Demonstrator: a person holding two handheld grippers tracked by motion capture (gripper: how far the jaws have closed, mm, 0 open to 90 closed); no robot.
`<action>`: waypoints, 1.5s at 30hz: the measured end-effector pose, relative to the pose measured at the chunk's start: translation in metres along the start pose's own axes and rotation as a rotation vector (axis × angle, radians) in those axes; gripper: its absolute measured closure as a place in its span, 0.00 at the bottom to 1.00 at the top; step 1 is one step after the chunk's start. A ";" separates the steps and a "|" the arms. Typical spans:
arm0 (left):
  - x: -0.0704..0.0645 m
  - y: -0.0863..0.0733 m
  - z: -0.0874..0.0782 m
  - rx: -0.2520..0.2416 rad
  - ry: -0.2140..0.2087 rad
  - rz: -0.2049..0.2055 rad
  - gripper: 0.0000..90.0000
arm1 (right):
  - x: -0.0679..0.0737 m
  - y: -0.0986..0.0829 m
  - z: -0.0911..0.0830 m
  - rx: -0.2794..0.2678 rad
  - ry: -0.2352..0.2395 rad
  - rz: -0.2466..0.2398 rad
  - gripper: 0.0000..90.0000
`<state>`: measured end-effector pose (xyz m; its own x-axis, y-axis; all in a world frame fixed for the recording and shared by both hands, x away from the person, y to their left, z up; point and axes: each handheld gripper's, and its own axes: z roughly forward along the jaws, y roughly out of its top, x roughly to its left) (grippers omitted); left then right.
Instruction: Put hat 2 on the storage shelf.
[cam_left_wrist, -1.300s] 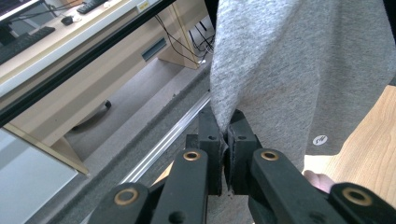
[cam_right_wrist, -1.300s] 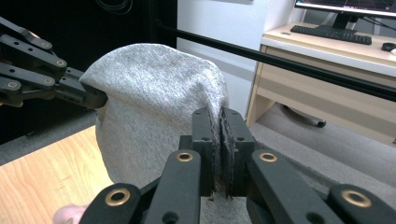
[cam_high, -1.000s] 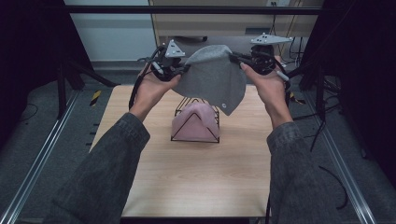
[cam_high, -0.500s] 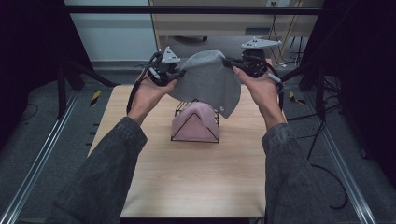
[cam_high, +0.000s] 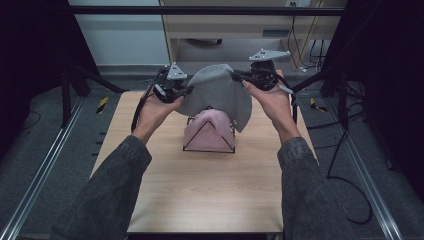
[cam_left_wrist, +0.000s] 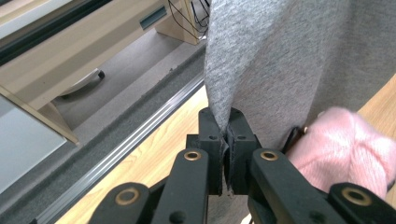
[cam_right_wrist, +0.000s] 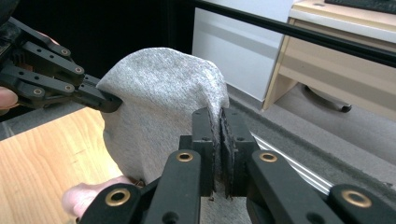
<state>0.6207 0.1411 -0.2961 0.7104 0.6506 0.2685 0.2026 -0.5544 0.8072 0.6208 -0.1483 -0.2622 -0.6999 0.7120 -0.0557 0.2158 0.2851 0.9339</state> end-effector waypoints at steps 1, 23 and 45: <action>0.000 -0.003 0.000 0.000 -0.002 -0.003 0.96 | 0.001 -0.001 0.001 0.002 0.004 0.001 0.95; -0.003 -0.042 0.002 0.033 -0.025 -0.048 0.96 | 0.017 -0.025 0.024 0.054 0.046 0.009 0.95; -0.008 -0.059 0.004 0.059 -0.041 -0.059 0.96 | 0.026 -0.037 0.034 0.082 0.056 -0.001 0.95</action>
<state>0.6059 0.1667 -0.3485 0.7229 0.6617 0.1988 0.2830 -0.5460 0.7885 0.6180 -0.1186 -0.3103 -0.7364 0.6757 -0.0343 0.2687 0.3387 0.9017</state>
